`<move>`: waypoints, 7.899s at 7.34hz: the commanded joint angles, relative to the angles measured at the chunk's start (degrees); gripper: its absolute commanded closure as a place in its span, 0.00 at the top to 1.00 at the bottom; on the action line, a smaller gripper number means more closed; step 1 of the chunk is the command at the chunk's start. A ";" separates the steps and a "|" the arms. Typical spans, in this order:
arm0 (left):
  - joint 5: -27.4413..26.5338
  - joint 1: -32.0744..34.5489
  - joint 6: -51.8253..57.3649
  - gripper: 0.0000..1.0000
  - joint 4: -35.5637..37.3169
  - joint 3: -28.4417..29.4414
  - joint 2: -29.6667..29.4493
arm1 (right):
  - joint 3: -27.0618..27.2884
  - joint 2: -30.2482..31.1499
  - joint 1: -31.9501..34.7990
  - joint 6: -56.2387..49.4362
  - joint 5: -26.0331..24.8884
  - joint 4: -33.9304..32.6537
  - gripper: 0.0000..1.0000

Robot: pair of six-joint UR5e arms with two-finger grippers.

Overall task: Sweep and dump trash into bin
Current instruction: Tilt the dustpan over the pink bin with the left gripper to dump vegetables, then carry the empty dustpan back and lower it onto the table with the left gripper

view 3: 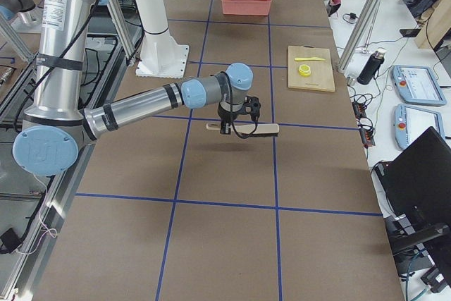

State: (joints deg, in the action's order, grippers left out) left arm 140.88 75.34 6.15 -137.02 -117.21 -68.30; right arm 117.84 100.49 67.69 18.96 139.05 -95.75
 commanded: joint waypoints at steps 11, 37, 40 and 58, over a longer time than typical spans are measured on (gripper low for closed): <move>13.02 8.68 1.23 0.00 -6.71 6.04 18.37 | -17.20 -3.28 2.10 -7.01 -3.17 1.00 0.00; 11.10 14.30 18.46 0.00 79.05 -27.70 11.12 | -21.60 -7.23 2.33 -1.56 -5.97 9.97 1.00; 8.98 18.35 18.55 0.00 83.14 -27.29 -0.74 | -21.51 -9.17 15.41 -4.27 -11.43 9.62 1.00; -20.79 -37.25 19.52 0.00 32.89 -3.46 -34.80 | -19.58 -2.49 21.00 -11.67 -11.25 9.79 1.00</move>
State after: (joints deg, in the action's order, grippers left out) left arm 123.28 41.97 25.80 -100.98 -121.51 -103.19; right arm 98.23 97.87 88.68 7.31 127.77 -86.05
